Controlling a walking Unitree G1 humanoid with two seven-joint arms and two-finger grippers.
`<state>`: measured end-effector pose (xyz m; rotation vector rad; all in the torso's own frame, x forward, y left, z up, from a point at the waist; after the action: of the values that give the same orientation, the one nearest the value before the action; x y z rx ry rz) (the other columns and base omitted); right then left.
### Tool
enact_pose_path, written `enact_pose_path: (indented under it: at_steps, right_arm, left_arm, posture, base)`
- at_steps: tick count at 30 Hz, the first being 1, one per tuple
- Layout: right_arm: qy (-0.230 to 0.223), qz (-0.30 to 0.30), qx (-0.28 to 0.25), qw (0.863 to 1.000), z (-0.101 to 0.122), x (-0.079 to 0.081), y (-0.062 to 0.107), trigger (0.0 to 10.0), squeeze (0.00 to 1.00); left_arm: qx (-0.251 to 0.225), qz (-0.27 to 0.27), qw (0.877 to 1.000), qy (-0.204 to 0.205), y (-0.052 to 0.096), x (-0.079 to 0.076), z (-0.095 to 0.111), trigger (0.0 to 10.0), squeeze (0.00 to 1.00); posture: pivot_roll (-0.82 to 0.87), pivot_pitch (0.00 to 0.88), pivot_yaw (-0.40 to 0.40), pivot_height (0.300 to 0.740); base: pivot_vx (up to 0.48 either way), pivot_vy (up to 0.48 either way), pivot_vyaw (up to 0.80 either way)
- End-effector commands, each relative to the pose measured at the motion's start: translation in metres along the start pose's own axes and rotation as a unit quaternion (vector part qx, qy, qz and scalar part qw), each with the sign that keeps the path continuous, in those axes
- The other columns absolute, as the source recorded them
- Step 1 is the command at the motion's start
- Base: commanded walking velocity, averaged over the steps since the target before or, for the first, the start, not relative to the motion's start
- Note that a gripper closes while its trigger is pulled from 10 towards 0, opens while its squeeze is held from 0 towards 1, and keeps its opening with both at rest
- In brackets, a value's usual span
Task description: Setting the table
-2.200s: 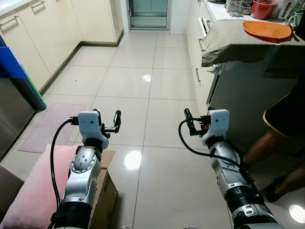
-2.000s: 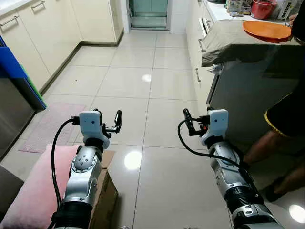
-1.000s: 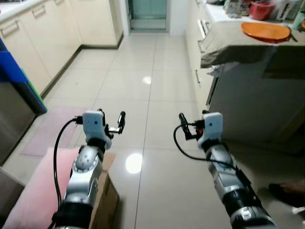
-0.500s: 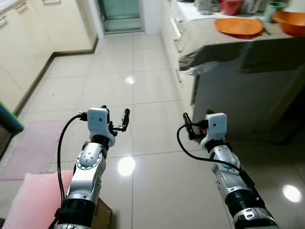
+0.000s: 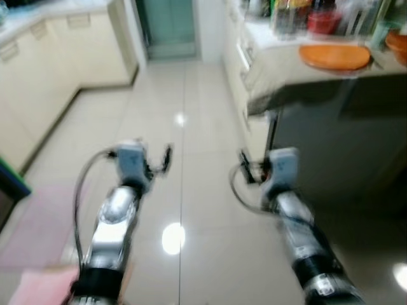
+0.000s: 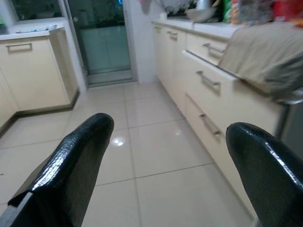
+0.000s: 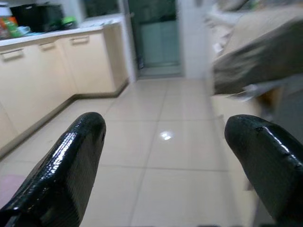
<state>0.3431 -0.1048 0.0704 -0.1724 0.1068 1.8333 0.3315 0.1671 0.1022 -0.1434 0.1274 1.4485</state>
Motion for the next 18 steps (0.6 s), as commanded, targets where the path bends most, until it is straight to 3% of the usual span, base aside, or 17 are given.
enact_pose_path:
  at_steps: [1, 8, 18]
  right_arm:
    - [0.004, -0.011, 0.006, 1.000, -0.0016, -0.0121, 0.0007, 10.0, 0.00]
    - [0.018, -0.012, 0.005, 1.000, -0.0006, -0.0155, -0.0002, 10.0, 0.00]
    - [0.025, 0.003, 0.005, 1.000, -0.0011, -0.0120, 0.0016, 10.0, 0.00]
  left_arm:
    - [-0.003, -0.008, 1.000, -0.002, -0.0023, -0.0071, 0.0015, 10.0, 0.00]
    - [0.000, -0.007, 1.000, -0.011, -0.0029, -0.0089, 0.0004, 10.0, 0.00]
    - [0.001, -0.005, 1.000, -0.016, -0.0013, -0.0106, -0.0012, 10.0, 0.00]
  posture:
    - [-0.15, 0.000, 0.105, 0.740]
    - [-0.15, 0.000, 0.103, 0.740]
    - [-0.15, 0.000, 0.101, 0.740]
  base:
    - [0.000, 0.000, -0.68]
    - [0.000, 0.000, -0.67]
    - [0.000, 0.000, 0.00]
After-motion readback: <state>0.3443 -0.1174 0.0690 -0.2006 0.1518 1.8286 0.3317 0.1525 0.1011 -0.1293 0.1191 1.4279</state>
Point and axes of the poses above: a point about 5 cm out from each wrist's last joint towards the gripper, its own y axis pointing back from the gripper into the wrist, its own z axis along the axis of the wrist's last joint, x = y × z, the point moved 3 cm from there along -y, pointing out of the wrist towards the gripper, and after that the axes turned 11 degrees about y, right-handed, at the moved point
